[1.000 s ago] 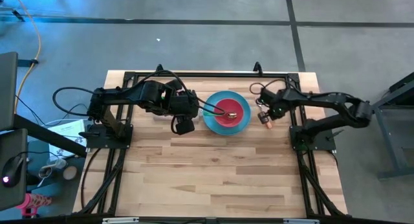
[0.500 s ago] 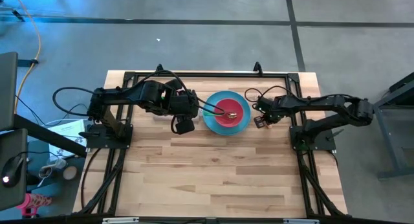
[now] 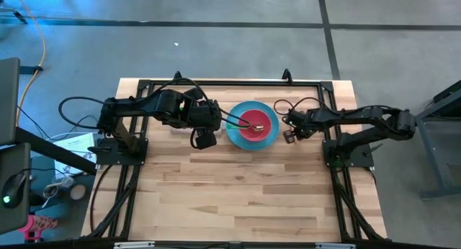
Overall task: Set table place
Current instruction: Put the orange fork beside the blue plate, then return to Home Position
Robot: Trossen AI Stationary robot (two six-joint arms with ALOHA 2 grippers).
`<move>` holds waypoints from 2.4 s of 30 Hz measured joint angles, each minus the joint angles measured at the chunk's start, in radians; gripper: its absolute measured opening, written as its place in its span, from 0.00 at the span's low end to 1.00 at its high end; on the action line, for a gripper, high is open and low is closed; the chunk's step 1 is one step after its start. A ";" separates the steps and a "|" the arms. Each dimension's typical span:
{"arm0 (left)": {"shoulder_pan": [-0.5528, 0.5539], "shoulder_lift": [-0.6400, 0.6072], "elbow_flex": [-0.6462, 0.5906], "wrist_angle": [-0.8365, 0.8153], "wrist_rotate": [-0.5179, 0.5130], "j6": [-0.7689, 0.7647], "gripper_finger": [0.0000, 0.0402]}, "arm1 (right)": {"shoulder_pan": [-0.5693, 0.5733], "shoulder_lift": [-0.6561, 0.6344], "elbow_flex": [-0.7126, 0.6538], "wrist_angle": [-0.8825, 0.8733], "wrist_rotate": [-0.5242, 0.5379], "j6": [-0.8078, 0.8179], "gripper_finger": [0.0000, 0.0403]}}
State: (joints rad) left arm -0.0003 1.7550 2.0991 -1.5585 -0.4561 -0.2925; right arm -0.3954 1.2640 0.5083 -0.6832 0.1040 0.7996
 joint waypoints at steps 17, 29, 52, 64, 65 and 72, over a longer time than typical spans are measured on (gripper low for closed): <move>0.000 0.000 0.000 0.000 0.003 0.000 0.43 | 0.048 0.000 0.001 0.078 0.014 0.058 0.00; 0.000 0.000 0.000 0.000 -0.006 0.000 0.43 | 0.041 -0.071 0.019 0.067 0.037 0.014 0.00; 0.000 0.000 0.000 0.001 -0.008 -0.001 0.43 | 0.071 0.027 0.000 0.108 0.035 0.056 0.00; 0.000 0.000 0.000 -0.012 -0.005 -0.001 0.43 | -0.017 0.018 0.001 0.096 0.094 -0.027 0.00; 0.000 0.000 0.000 -0.013 -0.005 -0.001 0.43 | -0.043 0.018 0.001 0.111 0.102 -0.049 0.00; -0.019 -0.003 -0.031 0.005 -0.097 0.000 0.43 | -0.148 -0.028 0.076 0.168 -0.006 -0.219 0.00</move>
State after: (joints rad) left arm -0.0198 1.7517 2.0681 -1.5532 -0.5530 -0.2930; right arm -0.5429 1.2361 0.5847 -0.5155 0.0982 0.5803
